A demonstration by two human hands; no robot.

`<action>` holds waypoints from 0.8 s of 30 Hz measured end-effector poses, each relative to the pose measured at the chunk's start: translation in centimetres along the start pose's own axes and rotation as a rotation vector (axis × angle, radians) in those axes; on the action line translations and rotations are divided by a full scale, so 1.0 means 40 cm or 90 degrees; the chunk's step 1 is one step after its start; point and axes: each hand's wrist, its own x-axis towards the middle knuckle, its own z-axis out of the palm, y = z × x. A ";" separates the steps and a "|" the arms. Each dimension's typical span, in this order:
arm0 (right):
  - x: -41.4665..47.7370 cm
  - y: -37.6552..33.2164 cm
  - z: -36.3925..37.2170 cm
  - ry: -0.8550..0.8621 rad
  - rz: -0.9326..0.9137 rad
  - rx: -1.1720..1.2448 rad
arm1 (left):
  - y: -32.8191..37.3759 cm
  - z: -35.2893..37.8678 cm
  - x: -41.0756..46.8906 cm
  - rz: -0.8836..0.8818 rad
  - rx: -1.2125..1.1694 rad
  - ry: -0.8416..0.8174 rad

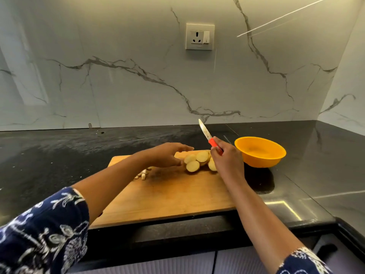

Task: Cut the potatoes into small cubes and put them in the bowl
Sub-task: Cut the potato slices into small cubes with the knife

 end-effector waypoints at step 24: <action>0.009 0.004 0.014 -0.010 -0.049 -0.031 | -0.034 -0.127 -0.054 0.095 -0.091 0.034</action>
